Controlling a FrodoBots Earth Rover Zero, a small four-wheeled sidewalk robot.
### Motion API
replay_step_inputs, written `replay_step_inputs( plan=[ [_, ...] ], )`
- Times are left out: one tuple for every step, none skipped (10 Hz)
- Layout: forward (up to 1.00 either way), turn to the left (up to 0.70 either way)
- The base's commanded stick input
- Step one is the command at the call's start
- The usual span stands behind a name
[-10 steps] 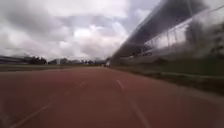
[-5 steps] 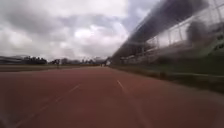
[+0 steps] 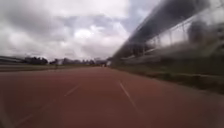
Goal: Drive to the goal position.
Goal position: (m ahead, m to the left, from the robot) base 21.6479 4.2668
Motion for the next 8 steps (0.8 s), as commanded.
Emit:
replay_step_inputs(
  plan=[
    [0.70,0.01],
    [0.70,0.01],
    [0.70,0.01],
    [0.70,0.01],
    [0.70,0.01],
    [0.70,0.01],
    [0.70,0.01],
    [0.70,0.01]
  ],
)
